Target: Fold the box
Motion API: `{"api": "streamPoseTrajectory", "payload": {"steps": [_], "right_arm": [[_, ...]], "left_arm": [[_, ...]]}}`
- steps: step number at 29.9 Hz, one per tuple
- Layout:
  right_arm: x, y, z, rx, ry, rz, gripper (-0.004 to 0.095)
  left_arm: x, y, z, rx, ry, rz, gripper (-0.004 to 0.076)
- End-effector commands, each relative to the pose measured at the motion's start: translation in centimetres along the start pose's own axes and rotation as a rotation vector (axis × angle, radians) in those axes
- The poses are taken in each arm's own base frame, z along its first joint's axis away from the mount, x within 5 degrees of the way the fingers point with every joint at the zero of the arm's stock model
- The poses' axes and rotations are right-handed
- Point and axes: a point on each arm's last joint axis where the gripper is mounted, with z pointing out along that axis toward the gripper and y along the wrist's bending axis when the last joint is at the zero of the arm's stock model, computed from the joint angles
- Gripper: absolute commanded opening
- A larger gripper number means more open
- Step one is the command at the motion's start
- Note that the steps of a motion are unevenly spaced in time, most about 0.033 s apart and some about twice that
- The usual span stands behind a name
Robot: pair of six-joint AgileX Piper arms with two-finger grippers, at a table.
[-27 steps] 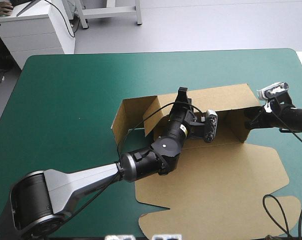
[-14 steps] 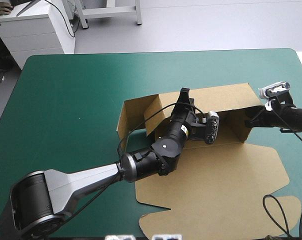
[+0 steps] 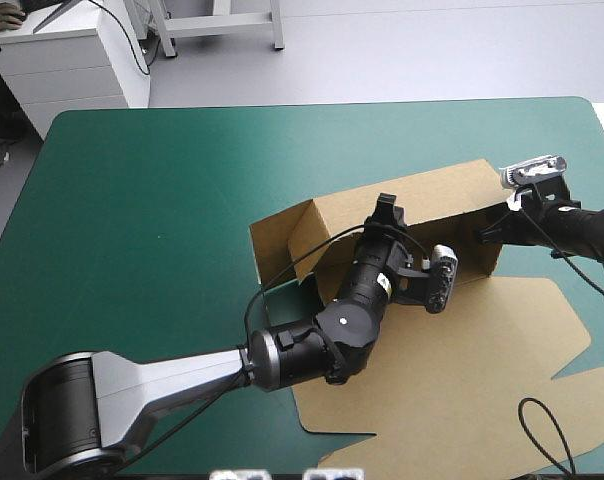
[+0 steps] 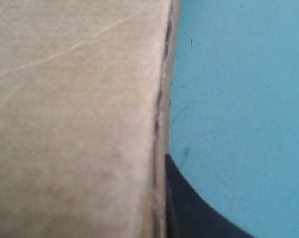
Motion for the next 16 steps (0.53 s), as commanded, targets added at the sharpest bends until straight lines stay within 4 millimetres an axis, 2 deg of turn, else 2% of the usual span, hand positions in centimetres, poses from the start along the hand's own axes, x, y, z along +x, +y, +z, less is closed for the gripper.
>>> {"api": "streamPoseTrajectory", "payload": {"steps": [1,7,11,13,14,15,16], "right_arm": [[-0.5,0.4,-0.4,-0.014,-0.009,0.006,0.0001],[-0.5,0.4,-0.4,-0.021,-0.005,0.034,0.0001],[-0.4,0.5,-0.4,-0.026,-0.002,0.045,0.0001],[-0.4,0.6,-0.4,-0.033,0.002,0.045,0.0001],[-0.4,0.6,-0.4,-0.035,0.003,0.045,0.0001],[-0.4,0.6,-0.4,-0.039,0.005,0.053,0.0001],[-0.3,0.7,-0.4,-0.045,0.009,0.061,0.0001]], "left_arm": [[-1.1,3.0,-3.4,-0.097,-0.061,-0.037,0.0263],[-3.7,2.6,-7.1,-0.112,-0.135,-0.030,0.0260],[-4.7,3.3,-10.1,-0.120,-0.204,-0.143,0.0257],[-4.6,4.2,-11.5,-0.133,-0.246,-0.178,0.0190],[-4.4,4.7,-12.0,-0.138,-0.261,-0.196,0.0135],[-4.1,5.5,-12.5,-0.149,-0.277,-0.214,0.0030],[-3.8,6.1,-13.0,-0.159,-0.283,-0.233,-0.0005]]}}
